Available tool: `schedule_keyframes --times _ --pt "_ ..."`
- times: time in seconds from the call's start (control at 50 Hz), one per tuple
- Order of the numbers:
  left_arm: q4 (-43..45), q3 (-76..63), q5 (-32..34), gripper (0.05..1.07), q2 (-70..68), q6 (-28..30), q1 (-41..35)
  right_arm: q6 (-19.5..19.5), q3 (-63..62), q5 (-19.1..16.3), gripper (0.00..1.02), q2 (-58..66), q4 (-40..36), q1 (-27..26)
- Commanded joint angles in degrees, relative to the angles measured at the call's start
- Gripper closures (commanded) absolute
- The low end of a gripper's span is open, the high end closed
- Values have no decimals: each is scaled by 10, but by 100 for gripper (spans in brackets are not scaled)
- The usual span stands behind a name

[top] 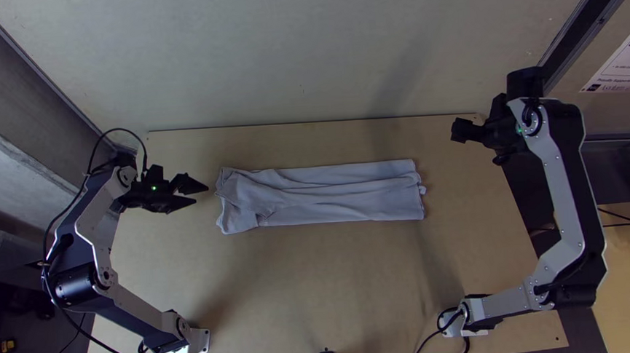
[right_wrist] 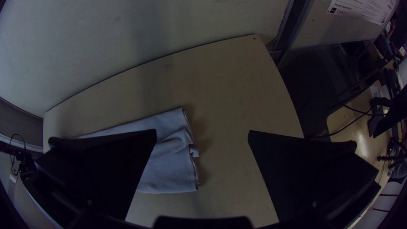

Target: Fold the t-shirt

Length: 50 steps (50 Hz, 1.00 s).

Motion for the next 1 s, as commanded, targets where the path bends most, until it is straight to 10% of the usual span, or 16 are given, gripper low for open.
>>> schedule_keyframes --times 0.0,0.62,0.98 --pt "9 -34 26 10 30 28 15 3 -27 -6 3 -26 -6 -2" --pt "27 -46 141 10 132 19 6 3 -46 -6 3 -50 -1 17" --pt "119 -52 112 10 124 -84 -113 0 -62 -6 3 -63 -1 12"
